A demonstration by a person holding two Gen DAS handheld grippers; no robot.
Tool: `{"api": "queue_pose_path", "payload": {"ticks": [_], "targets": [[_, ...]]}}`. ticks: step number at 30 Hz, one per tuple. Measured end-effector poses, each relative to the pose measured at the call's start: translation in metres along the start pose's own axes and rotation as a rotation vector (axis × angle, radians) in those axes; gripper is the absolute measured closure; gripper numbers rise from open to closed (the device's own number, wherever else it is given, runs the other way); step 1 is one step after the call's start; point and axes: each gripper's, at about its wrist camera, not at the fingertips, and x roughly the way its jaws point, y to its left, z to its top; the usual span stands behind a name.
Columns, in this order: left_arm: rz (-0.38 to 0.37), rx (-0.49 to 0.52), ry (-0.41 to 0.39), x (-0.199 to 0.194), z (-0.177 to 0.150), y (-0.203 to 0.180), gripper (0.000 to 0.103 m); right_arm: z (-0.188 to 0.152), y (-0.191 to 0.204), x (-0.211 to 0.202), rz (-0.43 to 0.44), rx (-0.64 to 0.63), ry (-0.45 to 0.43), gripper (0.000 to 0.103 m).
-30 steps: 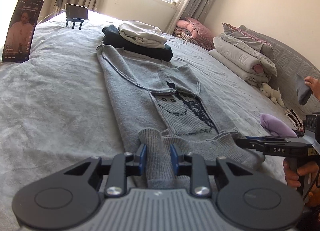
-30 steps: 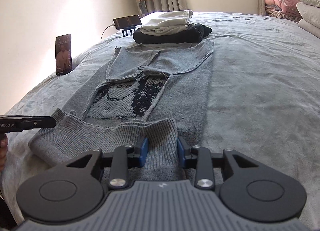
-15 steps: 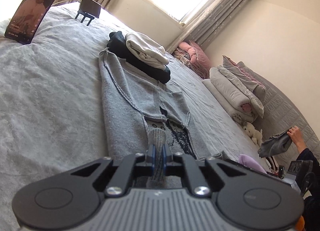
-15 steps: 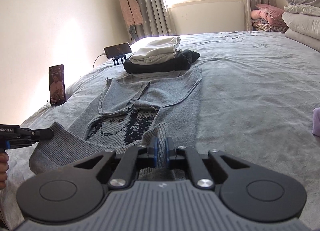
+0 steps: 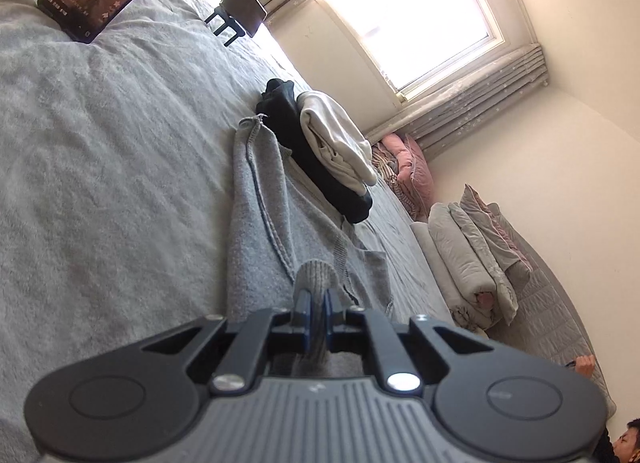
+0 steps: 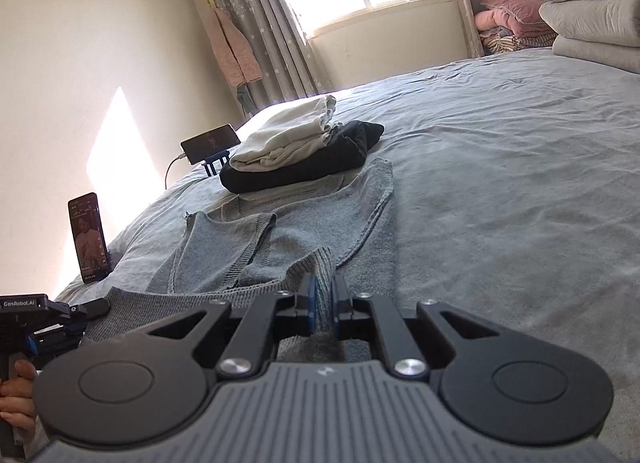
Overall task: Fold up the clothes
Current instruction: 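Lift the hem with both grippers and fold it over toward the collar, then open both grippers and release the folded hem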
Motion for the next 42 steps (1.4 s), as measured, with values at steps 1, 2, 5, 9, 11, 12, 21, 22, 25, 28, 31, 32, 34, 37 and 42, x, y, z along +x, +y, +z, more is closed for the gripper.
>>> {"api": "queue_pose_path", "payload": {"ticks": [1, 2, 5, 9, 11, 12, 21, 22, 25, 28, 31, 32, 34, 37, 42], "targets": [[0.011, 0.0, -0.003, 0.002, 0.001, 0.002, 0.097, 0.001, 0.0, 0.003, -0.001, 0.005, 0.0, 0.094], [0.025, 0.007, -0.005, 0.003, 0.001, 0.003, 0.097, 0.002, -0.001, 0.006, -0.001, 0.011, 0.0, 0.094], [0.081, 0.054, -0.007, 0.008, 0.0, 0.003, 0.097, 0.0, 0.001, 0.018, -0.016, 0.002, 0.018, 0.094], [0.164, 0.176, 0.002, 0.018, -0.006, -0.003, 0.096, -0.012, -0.002, 0.031, -0.067, -0.033, 0.075, 0.094], [0.193, 0.23, 0.003, 0.021, -0.008, -0.009, 0.094, -0.015, -0.004, 0.032, -0.069, -0.026, 0.078, 0.094], [0.205, 0.248, -0.002, 0.021, -0.008, -0.011, 0.094, -0.015, -0.003, 0.03, -0.078, -0.034, 0.072, 0.089], [0.247, 0.362, -0.142, -0.006, -0.009, -0.043, 0.081, -0.01, 0.031, 0.005, -0.116, -0.172, -0.026, 0.067], [0.223, 0.377, -0.135, -0.006, -0.01, -0.048, 0.078, -0.012, 0.037, 0.003, -0.102, -0.196, -0.03, 0.067], [0.198, 0.482, -0.082, 0.004, -0.025, -0.061, 0.077, -0.02, 0.055, 0.006, -0.075, -0.284, -0.008, 0.066], [0.221, 0.566, 0.001, 0.017, -0.039, -0.063, 0.076, -0.031, 0.065, 0.015, -0.08, -0.358, 0.041, 0.066], [0.23, 0.545, 0.037, 0.022, -0.041, -0.055, 0.074, -0.034, 0.056, 0.02, -0.104, -0.346, 0.084, 0.063], [0.228, 0.526, 0.039, 0.021, -0.039, -0.052, 0.074, -0.032, 0.053, 0.018, -0.106, -0.332, 0.084, 0.061], [0.228, 0.491, 0.029, 0.015, -0.034, -0.049, 0.074, -0.03, 0.045, 0.015, -0.11, -0.303, 0.085, 0.059], [0.226, 0.456, 0.023, 0.004, -0.028, -0.05, 0.072, -0.026, 0.036, 0.009, -0.117, -0.264, 0.085, 0.058], [0.23, 0.372, 0.038, -0.017, -0.019, -0.046, 0.06, -0.019, 0.021, -0.004, -0.131, -0.177, 0.107, 0.053]]}}
